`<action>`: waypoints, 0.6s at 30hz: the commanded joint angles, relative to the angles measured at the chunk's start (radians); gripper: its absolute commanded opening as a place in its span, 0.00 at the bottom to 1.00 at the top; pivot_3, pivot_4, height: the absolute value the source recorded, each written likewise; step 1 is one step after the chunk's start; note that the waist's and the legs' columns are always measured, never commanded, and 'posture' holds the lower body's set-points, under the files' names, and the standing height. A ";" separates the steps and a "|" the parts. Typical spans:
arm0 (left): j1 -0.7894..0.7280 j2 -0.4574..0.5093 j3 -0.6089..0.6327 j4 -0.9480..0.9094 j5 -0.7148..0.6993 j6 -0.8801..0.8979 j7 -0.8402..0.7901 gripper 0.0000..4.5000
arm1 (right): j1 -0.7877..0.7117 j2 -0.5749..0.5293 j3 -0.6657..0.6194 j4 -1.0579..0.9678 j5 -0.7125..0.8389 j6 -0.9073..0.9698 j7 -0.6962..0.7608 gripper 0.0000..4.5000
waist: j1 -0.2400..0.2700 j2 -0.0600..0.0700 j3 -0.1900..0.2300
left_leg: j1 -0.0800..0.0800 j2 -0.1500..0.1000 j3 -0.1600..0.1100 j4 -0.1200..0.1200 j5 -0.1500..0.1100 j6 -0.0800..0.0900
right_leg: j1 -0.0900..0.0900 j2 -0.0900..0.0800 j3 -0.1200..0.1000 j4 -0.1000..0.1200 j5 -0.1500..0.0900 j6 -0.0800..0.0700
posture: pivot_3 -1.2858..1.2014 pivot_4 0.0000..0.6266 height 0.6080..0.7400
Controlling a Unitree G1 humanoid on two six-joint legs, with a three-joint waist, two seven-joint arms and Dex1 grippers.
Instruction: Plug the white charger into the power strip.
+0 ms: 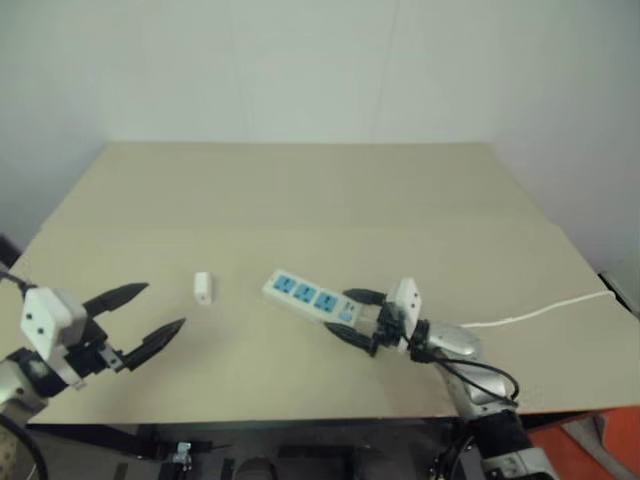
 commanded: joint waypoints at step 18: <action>-0.014 0.020 0.012 -0.013 -0.008 -0.013 -0.003 1.00 | -0.070 0.060 0.057 0.212 -0.051 -0.137 0.063 0.99 | -0.011 0.000 0.000 | 0.002 0.000 0.000 0.000 0.000 0.000 | 0.001 0.001 0.000 0.001 0.000 0.000 | 0.52 0.24 1.00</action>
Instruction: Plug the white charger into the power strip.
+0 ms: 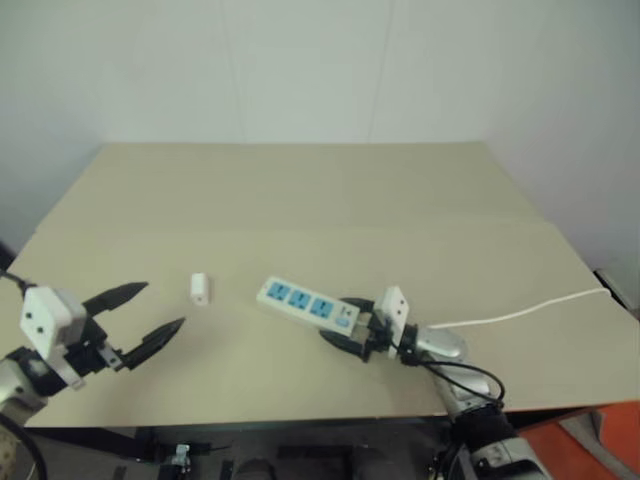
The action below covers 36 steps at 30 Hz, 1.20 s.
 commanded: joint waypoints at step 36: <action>-0.504 0.217 -0.242 0.257 0.019 0.067 -0.094 1.00 | -0.187 -0.027 0.024 0.217 0.017 -0.103 0.310 0.76 | -0.021 -0.002 -0.001 | 0.006 0.000 -0.002 -0.001 0.000 0.000 | 0.006 0.001 -0.001 0.000 0.000 0.001 | 0.52 0.24 1.00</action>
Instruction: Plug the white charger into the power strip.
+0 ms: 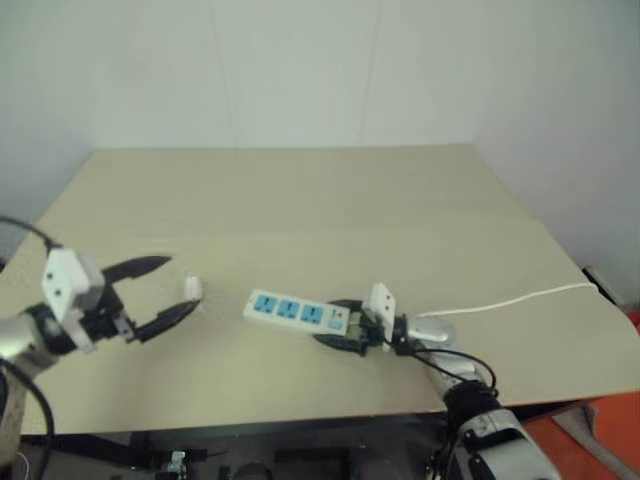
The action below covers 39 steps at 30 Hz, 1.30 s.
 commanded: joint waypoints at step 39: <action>-1.361 0.010 -1.097 1.426 1.067 -1.677 -0.453 1.00 | -0.169 0.010 0.016 0.251 -0.038 -0.216 0.292 0.76 | 0.009 0.004 0.004 | -0.010 -0.001 -0.002 0.006 0.000 0.001 | -0.009 0.001 0.000 0.008 0.001 -0.001 | 0.52 0.24 1.00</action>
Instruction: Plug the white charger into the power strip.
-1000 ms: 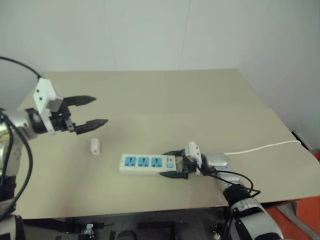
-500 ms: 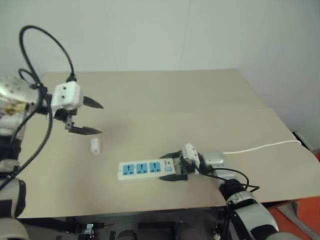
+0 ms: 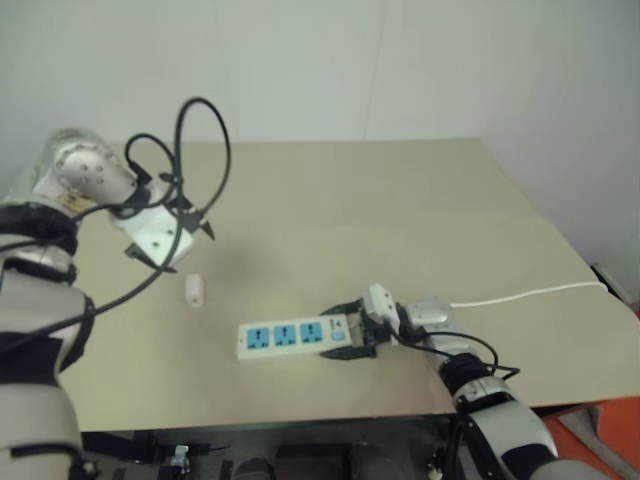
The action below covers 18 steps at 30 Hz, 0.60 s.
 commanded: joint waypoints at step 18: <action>-0.139 -0.052 -0.332 0.058 0.816 -0.220 0.842 1.00 | 0.041 -0.010 0.008 -0.104 -0.010 0.059 -0.025 0.76 | 0.007 0.000 0.000 | 0.001 0.000 0.000 0.000 0.000 0.000 | 0.000 0.000 0.000 0.002 -0.002 0.003 | 0.52 0.24 1.00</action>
